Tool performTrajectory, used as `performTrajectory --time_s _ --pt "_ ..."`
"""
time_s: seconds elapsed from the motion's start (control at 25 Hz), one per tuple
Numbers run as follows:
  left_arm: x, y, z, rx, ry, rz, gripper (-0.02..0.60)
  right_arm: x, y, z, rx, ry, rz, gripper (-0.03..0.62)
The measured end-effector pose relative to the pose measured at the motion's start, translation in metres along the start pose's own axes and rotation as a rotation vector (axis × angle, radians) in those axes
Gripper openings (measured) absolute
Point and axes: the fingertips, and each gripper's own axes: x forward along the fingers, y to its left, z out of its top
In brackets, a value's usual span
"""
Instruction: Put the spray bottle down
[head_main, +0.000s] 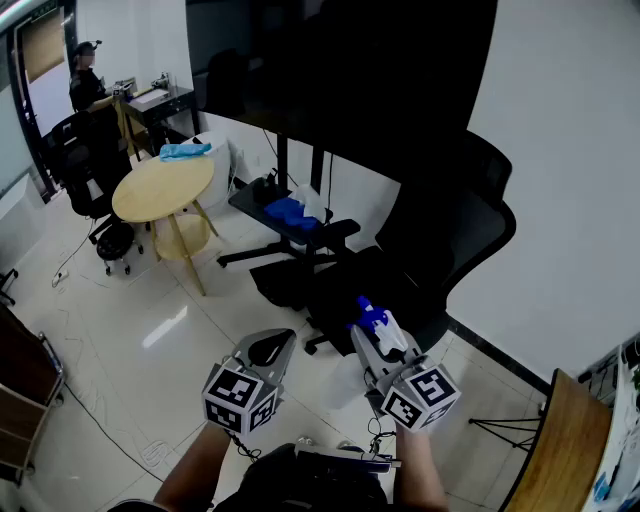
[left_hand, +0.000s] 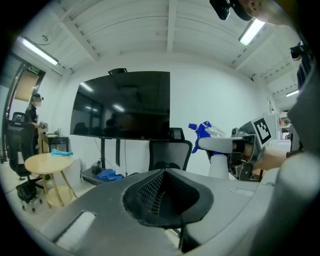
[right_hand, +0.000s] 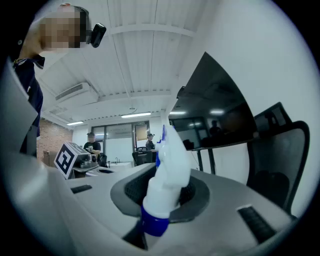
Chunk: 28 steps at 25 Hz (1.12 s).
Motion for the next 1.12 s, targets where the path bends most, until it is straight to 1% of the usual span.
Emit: performTrajectory --time_s 0.12,0.2,0.44,0.6,0.76,0.96,1.12 --pt "0.019 -0.018 0.001 0.019 0.002 -0.057 0.008 -0.015 -0.018 0.0 0.004 -0.006 -0.054 0.075" --pt "0.033 -0.034 0.003 0.035 0.003 -0.113 0.008 -0.029 -0.031 0.0 0.004 -0.012 -0.103 0.075" --pt "0.076 -0.11 0.007 0.085 0.015 -0.344 0.008 -0.107 -0.067 0.005 0.001 -0.03 -0.324 0.075" --pt "0.1 -0.18 0.011 0.12 0.019 -0.501 0.008 -0.181 -0.092 0.009 0.007 -0.052 -0.489 0.075" --pt "0.105 -0.255 0.011 0.157 0.022 -0.641 0.008 -0.263 -0.101 0.015 0.005 -0.088 -0.638 0.075" --pt "0.101 -0.353 0.007 0.193 0.033 -0.79 0.008 -0.363 -0.102 0.022 -0.001 -0.123 -0.783 0.075" --pt "0.093 -0.433 0.002 0.209 0.037 -0.894 0.008 -0.442 -0.096 0.023 -0.005 -0.13 -0.876 0.075"
